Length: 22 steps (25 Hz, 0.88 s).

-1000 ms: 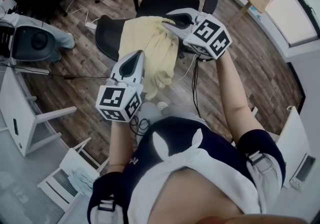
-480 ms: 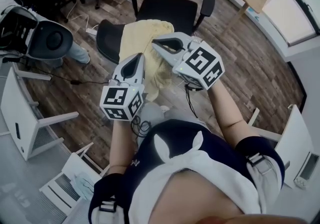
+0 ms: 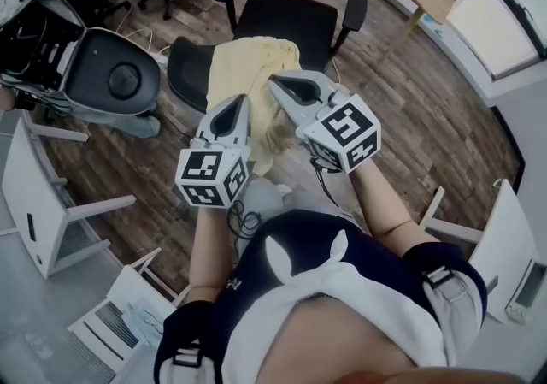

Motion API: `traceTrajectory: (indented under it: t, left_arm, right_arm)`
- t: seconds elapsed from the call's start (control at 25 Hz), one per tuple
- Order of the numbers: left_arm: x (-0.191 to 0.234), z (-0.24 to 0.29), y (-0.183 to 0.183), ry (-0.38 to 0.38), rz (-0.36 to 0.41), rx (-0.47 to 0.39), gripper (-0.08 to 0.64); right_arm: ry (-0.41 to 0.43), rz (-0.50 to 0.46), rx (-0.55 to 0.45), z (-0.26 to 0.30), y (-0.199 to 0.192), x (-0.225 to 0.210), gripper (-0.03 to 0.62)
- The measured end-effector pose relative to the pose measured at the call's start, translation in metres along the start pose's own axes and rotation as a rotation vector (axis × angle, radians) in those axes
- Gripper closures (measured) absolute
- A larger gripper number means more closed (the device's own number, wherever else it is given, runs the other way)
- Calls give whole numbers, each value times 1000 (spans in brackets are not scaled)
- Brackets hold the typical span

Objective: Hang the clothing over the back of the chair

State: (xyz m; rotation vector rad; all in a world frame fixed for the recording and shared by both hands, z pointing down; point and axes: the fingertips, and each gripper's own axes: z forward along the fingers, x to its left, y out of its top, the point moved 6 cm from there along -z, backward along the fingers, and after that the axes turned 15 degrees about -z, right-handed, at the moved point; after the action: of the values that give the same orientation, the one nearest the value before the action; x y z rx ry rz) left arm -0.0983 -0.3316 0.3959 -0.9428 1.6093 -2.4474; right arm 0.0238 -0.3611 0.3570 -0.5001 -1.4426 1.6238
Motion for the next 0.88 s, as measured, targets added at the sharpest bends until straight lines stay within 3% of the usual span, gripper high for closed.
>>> traceTrajectory:
  t: [0.4, 0.88]
  left_arm:
    - [-2, 2, -6, 23, 2, -3, 554]
    - [1, -11, -7, 13, -4, -9, 554]
  right_arm:
    - [-8, -213, 60, 4, -6, 19, 594]
    - [22, -195, 60, 3, -1, 28, 594]
